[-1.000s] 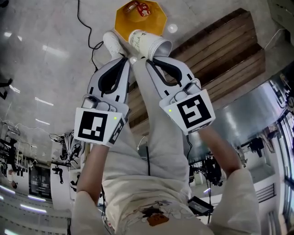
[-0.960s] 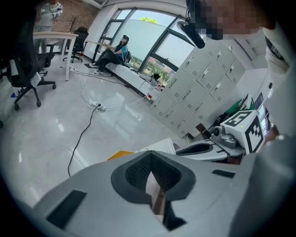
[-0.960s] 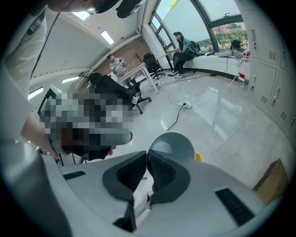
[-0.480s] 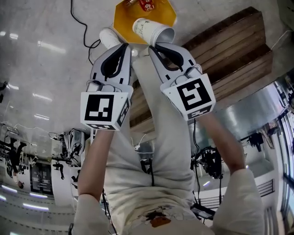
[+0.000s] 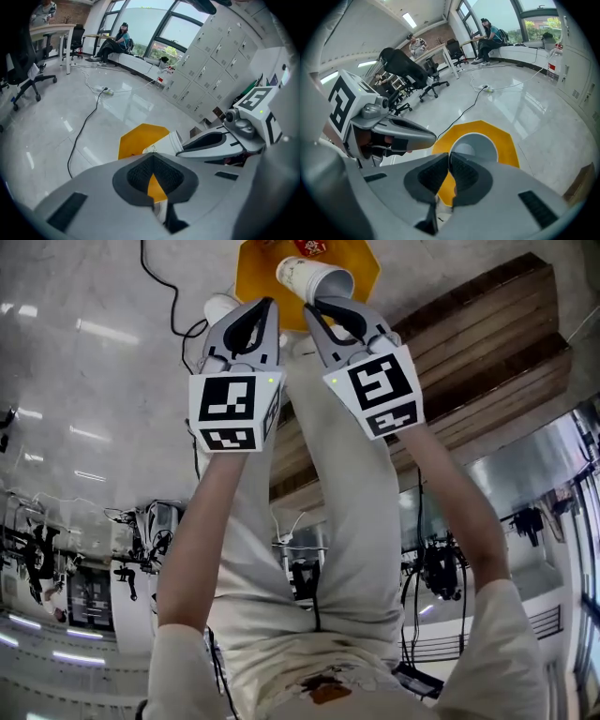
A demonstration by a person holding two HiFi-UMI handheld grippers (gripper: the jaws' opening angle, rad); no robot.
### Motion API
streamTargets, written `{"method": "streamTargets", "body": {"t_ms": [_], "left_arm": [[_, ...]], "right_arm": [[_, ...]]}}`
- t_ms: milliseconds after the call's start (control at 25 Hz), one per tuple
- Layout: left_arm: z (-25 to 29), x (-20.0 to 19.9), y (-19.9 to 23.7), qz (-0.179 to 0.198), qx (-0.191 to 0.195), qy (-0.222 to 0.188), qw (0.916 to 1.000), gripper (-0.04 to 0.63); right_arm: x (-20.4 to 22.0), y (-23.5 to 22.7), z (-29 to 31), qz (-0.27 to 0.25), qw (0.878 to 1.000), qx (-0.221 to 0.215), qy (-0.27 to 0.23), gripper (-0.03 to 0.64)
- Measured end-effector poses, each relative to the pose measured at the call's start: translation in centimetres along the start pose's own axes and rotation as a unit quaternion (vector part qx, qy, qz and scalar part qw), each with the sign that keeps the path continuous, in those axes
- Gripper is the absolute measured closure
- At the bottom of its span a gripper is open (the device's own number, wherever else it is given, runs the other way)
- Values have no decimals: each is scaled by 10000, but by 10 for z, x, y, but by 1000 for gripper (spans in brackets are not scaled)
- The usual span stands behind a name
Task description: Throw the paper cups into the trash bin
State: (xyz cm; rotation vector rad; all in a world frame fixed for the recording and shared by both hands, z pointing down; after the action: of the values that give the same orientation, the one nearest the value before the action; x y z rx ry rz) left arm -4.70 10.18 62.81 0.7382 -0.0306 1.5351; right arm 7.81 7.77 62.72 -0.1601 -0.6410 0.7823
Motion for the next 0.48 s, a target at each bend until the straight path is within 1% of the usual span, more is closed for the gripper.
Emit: {"method": "streamTargets", "body": {"t_ms": [200, 320, 400, 480], "left_arm": [[18, 12, 11, 20, -155, 169, 9997, 589], [28, 14, 20, -57, -265, 226, 9994, 589], [35, 13, 23, -79, -270, 219, 9994, 589], [40, 13, 23, -18, -252, 247, 9994, 589]], "right_arm": [[12, -8, 21, -2, 9999, 16, 130, 591], [16, -11, 32, 2, 9997, 49, 220, 591], [22, -16, 41, 47, 9996, 100, 253, 591], [29, -21, 51, 123, 9994, 204, 269, 591]]}}
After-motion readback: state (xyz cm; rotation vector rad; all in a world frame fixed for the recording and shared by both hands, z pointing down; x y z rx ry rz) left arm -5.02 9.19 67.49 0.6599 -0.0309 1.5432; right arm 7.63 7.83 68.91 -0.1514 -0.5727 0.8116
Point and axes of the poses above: the fingertips, and each gripper's own axes: z forward along the fingers, y to its left, x out of its underside, the point moved 8 cm from there along -z, backward along the fingers, and after that the axes turned 2 degrees about -z, right-handed, at the moved point
